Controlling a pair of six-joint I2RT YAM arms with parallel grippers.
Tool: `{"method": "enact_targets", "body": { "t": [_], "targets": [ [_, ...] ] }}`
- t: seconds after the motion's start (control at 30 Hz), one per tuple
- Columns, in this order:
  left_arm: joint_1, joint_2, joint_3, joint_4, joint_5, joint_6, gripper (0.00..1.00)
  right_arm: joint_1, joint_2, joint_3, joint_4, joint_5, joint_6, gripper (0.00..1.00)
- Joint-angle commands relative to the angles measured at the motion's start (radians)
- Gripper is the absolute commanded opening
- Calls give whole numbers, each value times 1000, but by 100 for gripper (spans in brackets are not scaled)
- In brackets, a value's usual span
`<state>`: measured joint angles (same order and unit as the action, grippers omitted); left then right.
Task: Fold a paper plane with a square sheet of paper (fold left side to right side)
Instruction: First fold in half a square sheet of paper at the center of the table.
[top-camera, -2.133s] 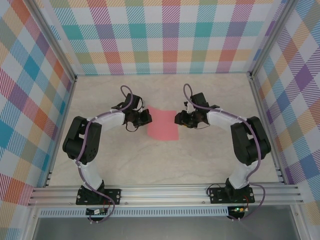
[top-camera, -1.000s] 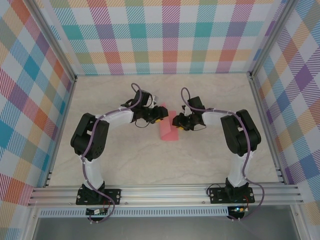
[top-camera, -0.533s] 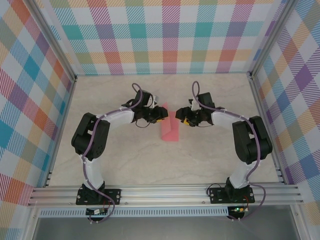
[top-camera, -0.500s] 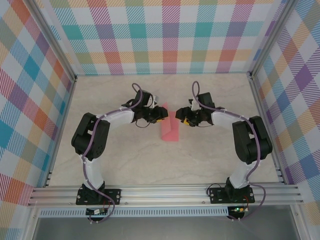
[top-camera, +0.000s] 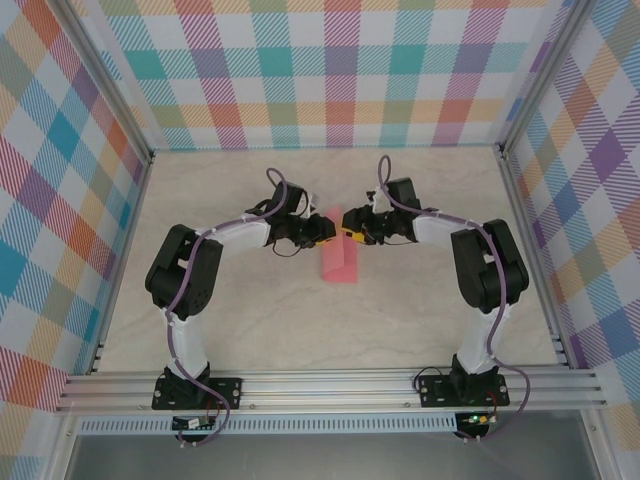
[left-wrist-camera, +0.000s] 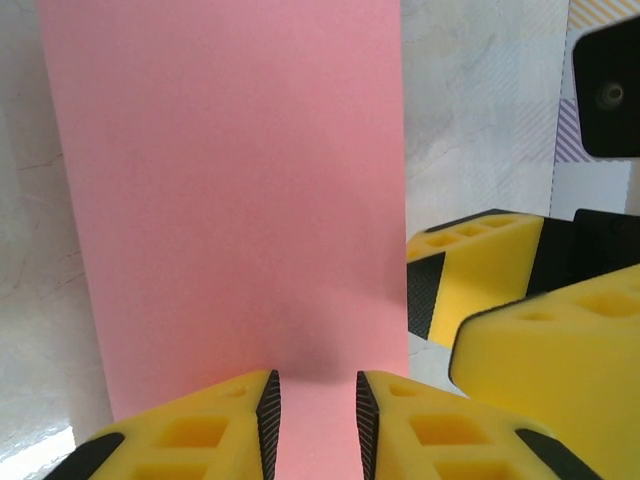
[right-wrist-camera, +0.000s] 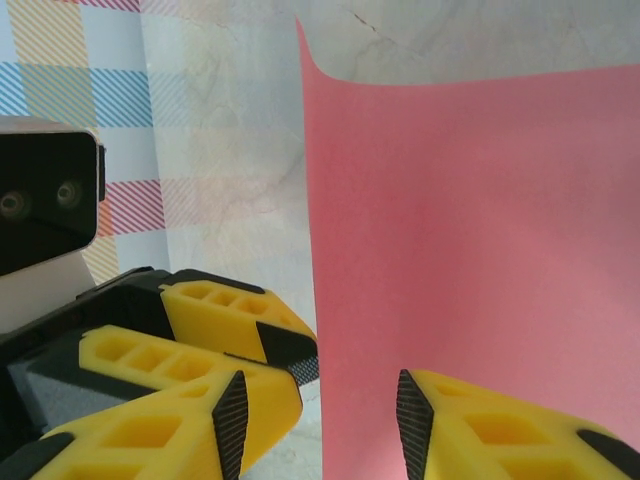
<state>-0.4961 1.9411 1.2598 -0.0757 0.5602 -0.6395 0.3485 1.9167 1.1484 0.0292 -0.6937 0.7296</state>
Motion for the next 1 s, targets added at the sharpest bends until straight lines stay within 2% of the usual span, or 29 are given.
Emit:
{"method": "enact_targets", "body": {
  "t": [0.0, 0.13, 0.27, 0.33, 0.53, 0.63, 0.97],
  "targets": [
    [-13, -4, 1, -6, 5, 6, 28, 12, 25, 32, -20, -14, -9, 44],
    [-13, -15, -2, -12, 1, 12, 28, 14, 30, 39, -66, -6, -41, 33],
    [-13, -44, -10, -23, -12, 20, 30, 14, 23, 36, -121, 29, -75, 13],
    [-13, -65, -16, -31, -26, 22, 32, 13, 11, 32, -148, 60, -96, 6],
    [-13, -115, -50, -110, -161, 15, 48, 12, -4, 29, -234, 149, -145, 4],
    [-14, -82, -44, -134, -177, -6, 49, 12, -1, 29, -265, 187, -154, 4],
    [-33, 27, -4, -89, -124, -53, 49, 12, 14, 34, -284, 209, -166, 5]
  ]
}}
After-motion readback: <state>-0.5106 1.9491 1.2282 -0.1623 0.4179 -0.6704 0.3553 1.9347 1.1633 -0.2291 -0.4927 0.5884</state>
